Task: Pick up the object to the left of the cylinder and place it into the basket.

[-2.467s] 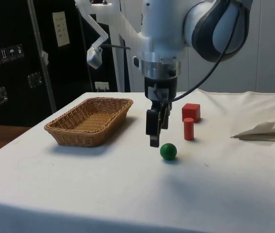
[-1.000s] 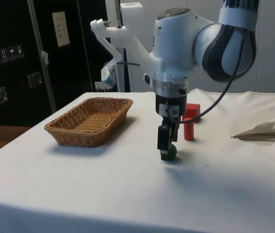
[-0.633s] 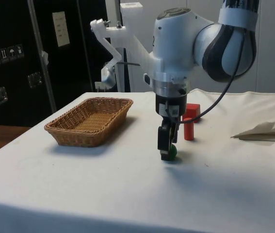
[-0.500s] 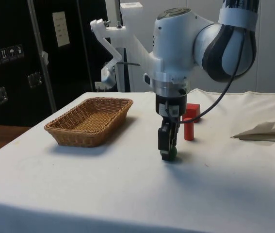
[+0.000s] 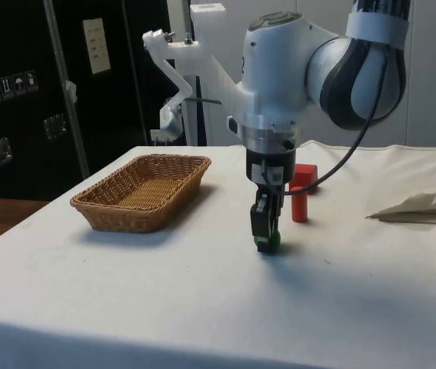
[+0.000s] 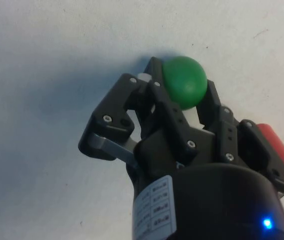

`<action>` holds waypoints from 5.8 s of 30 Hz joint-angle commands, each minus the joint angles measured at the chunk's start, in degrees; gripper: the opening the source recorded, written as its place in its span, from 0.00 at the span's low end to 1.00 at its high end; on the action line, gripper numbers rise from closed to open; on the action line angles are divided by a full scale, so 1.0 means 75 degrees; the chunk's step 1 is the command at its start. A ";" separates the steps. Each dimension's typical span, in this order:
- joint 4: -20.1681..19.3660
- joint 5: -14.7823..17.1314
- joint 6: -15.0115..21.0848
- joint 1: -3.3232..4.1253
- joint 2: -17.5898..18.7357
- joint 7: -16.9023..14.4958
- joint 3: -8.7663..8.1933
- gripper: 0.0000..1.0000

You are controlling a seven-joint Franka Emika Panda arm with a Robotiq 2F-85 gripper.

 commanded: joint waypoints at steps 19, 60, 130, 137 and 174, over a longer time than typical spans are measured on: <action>0.0443 0.0115 -0.1711 -0.0015 -0.1283 -0.0275 -0.0206 0.01; 0.2758 0.1490 -0.2872 -0.0069 -0.0474 -0.1803 -0.0718 0.01; 0.6700 0.5065 -0.3552 -0.0596 0.3422 -0.5096 -0.1864 0.01; 0.6738 0.5233 -0.3422 -0.0642 0.3629 -0.5134 -0.1772 0.01; 0.6578 0.5302 -0.3529 -0.0443 0.3369 -0.5195 -0.2086 1.00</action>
